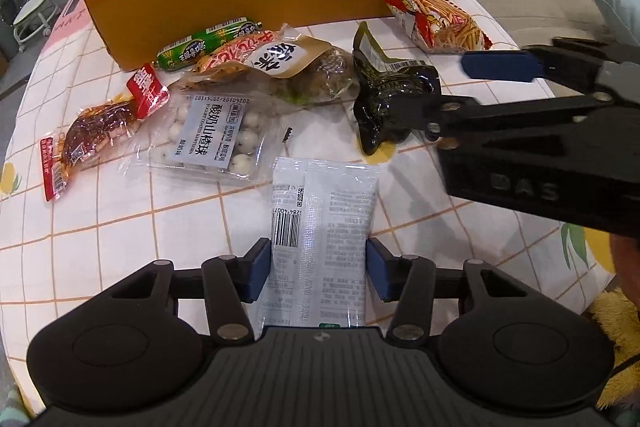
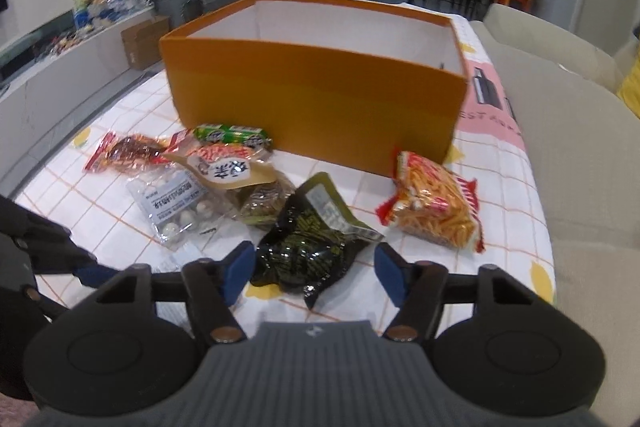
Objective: Organize snacks
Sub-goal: 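Grasp the dark green pouch with the right tool while the left tool lifts the white packet, then carry both packets into the orange box and open both tools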
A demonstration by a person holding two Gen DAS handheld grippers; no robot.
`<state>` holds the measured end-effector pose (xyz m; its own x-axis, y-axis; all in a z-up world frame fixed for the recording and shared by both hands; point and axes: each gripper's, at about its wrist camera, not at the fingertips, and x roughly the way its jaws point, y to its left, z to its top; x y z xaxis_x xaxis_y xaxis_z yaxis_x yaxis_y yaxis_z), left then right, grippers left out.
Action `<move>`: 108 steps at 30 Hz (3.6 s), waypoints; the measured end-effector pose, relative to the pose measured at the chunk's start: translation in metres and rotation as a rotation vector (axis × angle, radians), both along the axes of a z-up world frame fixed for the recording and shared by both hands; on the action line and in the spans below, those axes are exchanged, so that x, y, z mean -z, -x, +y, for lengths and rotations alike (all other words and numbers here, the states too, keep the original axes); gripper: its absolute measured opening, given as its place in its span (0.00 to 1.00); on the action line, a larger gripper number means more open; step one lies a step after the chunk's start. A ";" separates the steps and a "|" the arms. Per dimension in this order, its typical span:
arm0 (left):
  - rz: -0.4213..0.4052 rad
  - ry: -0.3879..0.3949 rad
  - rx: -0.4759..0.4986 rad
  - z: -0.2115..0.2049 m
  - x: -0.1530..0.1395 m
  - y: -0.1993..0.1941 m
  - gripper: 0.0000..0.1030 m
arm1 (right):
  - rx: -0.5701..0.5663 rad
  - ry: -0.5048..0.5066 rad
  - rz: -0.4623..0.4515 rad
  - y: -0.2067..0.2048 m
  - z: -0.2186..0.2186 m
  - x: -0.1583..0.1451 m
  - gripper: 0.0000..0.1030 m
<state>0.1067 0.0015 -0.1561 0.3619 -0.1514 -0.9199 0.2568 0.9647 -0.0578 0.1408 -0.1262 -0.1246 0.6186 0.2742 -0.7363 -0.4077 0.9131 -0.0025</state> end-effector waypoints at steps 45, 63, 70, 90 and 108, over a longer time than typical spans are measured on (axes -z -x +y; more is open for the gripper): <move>-0.156 0.122 -0.060 0.005 -0.051 0.019 0.53 | 0.024 -0.007 0.045 0.010 -0.017 -0.009 0.44; -0.288 0.205 -0.116 0.032 -0.171 -0.083 0.53 | -0.112 -0.099 -0.008 -0.054 -0.017 -0.120 0.44; -0.220 0.257 -0.164 0.040 -0.178 -0.160 0.53 | -0.132 -0.077 0.059 -0.138 0.001 -0.130 0.44; -0.011 0.189 -0.226 0.017 -0.076 -0.267 0.53 | -0.131 -0.022 0.374 -0.247 0.021 -0.040 0.45; 0.085 0.128 -0.217 0.020 -0.045 -0.268 0.55 | -0.112 -0.006 0.499 -0.259 0.034 -0.013 0.49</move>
